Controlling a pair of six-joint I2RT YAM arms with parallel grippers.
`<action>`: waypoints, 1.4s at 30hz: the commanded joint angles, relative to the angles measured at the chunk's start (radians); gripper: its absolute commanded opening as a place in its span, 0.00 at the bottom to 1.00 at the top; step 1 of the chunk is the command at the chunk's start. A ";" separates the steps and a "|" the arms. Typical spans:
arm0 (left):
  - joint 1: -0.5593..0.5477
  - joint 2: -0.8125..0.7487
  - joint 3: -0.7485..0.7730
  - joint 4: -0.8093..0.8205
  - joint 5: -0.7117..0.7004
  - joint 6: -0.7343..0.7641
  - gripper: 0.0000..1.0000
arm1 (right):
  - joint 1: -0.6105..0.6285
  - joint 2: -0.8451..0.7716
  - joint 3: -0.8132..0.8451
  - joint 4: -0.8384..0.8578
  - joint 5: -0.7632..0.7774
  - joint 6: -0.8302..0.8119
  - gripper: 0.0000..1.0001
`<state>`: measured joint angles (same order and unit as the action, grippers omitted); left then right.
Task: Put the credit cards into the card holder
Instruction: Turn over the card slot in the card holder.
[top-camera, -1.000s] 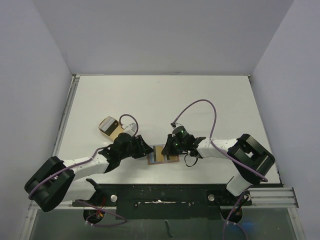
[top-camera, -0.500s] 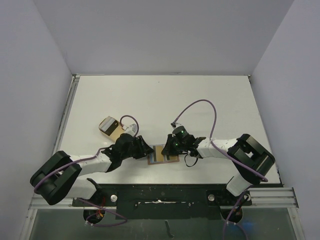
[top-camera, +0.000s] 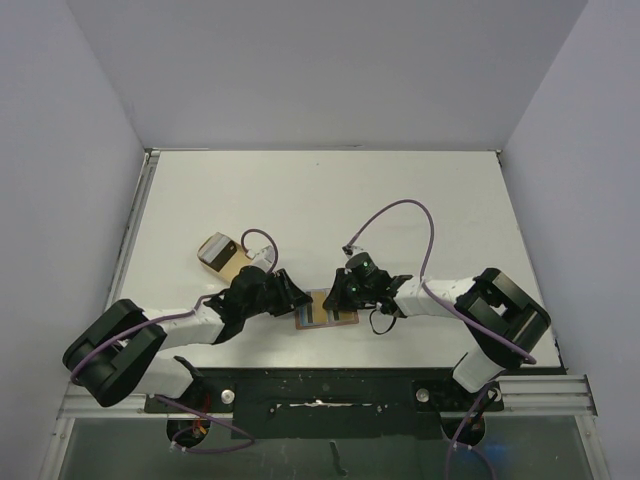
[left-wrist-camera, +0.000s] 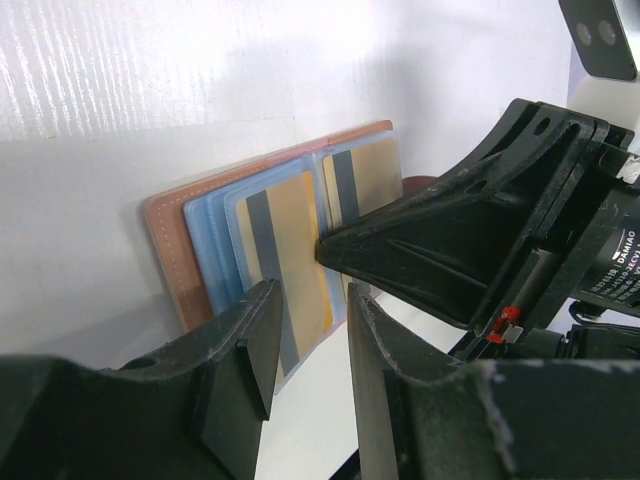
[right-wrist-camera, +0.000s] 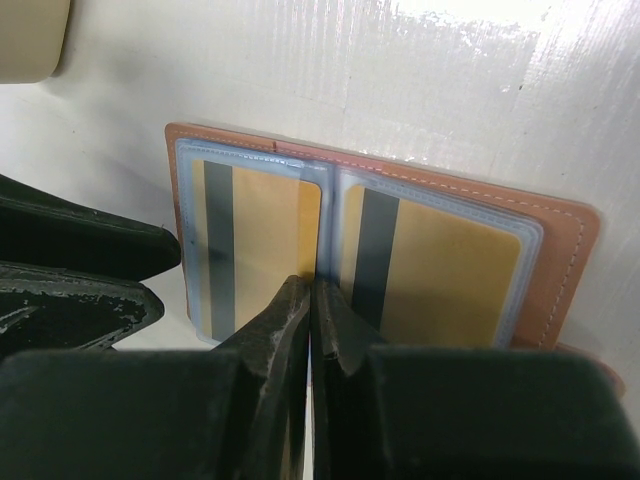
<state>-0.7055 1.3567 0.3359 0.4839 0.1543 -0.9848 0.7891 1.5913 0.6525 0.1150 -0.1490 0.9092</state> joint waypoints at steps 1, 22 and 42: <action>-0.003 -0.012 0.007 0.053 0.005 -0.002 0.31 | 0.013 -0.004 -0.031 -0.003 0.005 0.006 0.00; -0.003 0.015 0.006 0.016 -0.043 0.018 0.34 | 0.013 -0.011 -0.034 0.000 0.006 0.007 0.00; -0.005 -0.020 0.036 0.035 0.018 -0.005 0.24 | 0.021 -0.008 -0.030 0.024 -0.009 0.007 0.01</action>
<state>-0.7055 1.3781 0.3355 0.4732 0.1440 -0.9882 0.7891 1.5890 0.6392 0.1375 -0.1497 0.9207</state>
